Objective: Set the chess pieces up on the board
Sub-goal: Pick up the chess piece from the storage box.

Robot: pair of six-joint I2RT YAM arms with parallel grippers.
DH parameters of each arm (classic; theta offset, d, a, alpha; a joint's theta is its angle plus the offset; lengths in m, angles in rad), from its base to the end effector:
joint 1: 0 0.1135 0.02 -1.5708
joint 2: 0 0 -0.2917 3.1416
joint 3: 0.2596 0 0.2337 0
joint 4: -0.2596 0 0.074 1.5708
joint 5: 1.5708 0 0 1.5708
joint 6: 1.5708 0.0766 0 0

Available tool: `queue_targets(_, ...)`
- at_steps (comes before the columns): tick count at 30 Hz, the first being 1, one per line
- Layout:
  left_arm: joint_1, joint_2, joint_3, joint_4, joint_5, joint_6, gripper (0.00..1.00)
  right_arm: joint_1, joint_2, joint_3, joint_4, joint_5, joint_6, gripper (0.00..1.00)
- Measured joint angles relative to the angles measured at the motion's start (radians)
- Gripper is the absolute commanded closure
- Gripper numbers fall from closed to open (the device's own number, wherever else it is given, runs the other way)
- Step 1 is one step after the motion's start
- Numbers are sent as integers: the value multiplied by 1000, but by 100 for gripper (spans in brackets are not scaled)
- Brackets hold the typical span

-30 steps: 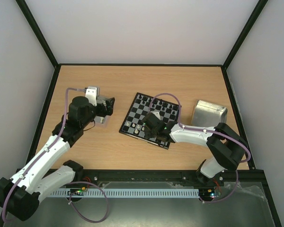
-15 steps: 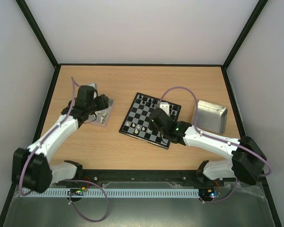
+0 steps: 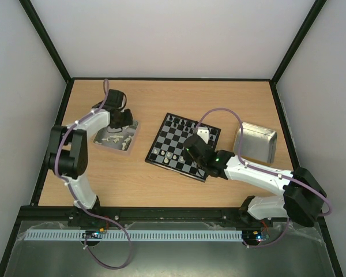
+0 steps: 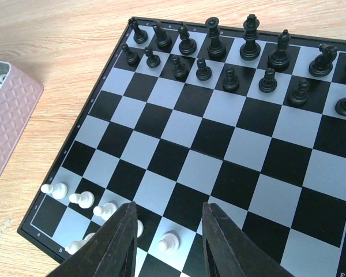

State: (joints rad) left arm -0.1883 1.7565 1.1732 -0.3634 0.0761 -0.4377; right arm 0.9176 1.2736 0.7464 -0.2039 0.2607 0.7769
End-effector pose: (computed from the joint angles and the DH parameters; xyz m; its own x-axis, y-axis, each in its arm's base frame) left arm 0.3754 -0.0775 0.2038 -0.8196 -0.2740 -0.5031 -0.1293 0.9440 -0.3036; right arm 0.1799 0.2025 0.2318 -0.7455 0.1404 -0.6515 -0.1795 0.8991 0.3992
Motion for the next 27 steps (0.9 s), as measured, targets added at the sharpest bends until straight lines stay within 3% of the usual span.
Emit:
queue_targets(6, 0, 139, 117, -58, -13, 80, 61, 0, 0, -4, 2, 0, 7, 70)
queue_targets(10, 1, 157, 118, -88, -34, 120, 77, 0, -5, -5, 6, 0, 10, 70)
queue_targets(27, 4, 203, 118, -80, -36, 134, 71, 0, -3, -5, 24, -8, 11, 71)
